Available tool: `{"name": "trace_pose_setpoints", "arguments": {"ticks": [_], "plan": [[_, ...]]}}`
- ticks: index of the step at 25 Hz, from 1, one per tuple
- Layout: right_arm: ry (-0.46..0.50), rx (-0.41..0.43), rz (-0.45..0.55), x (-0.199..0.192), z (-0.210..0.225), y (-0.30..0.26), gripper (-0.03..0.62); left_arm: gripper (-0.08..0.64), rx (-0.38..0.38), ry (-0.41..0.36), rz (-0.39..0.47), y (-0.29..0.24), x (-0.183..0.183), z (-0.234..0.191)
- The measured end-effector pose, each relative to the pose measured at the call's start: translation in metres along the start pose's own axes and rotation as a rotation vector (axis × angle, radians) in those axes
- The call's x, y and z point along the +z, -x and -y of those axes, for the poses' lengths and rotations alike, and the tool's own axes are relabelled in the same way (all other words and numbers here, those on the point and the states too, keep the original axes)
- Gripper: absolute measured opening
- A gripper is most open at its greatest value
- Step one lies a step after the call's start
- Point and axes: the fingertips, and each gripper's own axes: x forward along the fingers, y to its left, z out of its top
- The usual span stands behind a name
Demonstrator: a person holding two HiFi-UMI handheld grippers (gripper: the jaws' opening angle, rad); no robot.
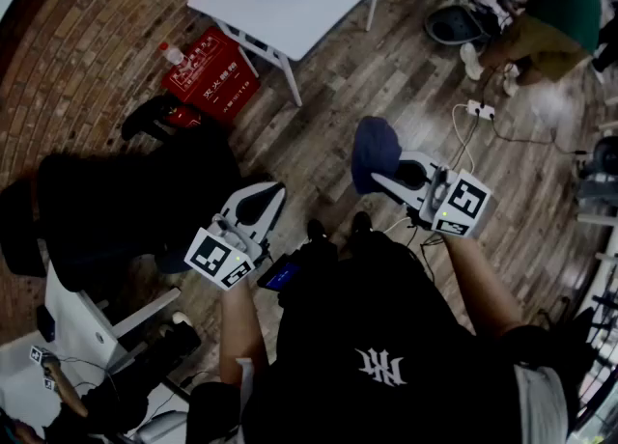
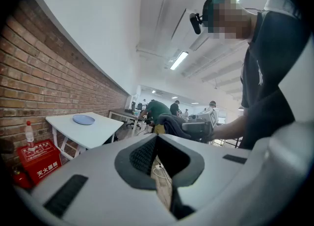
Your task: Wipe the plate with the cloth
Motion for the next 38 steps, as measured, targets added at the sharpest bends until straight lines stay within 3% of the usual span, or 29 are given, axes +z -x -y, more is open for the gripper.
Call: {"name": "trace_pose_setpoints", "arguments": {"ticks": [5,12,26,38], "plan": [[0.031,0.008,0.031,0.013,0.003,0.019,0.074,0.002,0.023,-0.045,0.031,-0.014,0.020,0.013],[0.033,-0.025,0.013,0.006,0.007,0.038,0.074,0.003,0.044,0.009,0.051,-0.017,0.016,0.008],[0.054,-0.031,-0.014,0.005,0.008,0.047,0.074,0.002,0.030,0.010,0.053,-0.026,0.010,0.015],[0.020,-0.100,-0.018,-0.002,0.038,0.086,0.074,0.002,0.047,0.019,0.042,-0.056,0.006,0.021]]}}
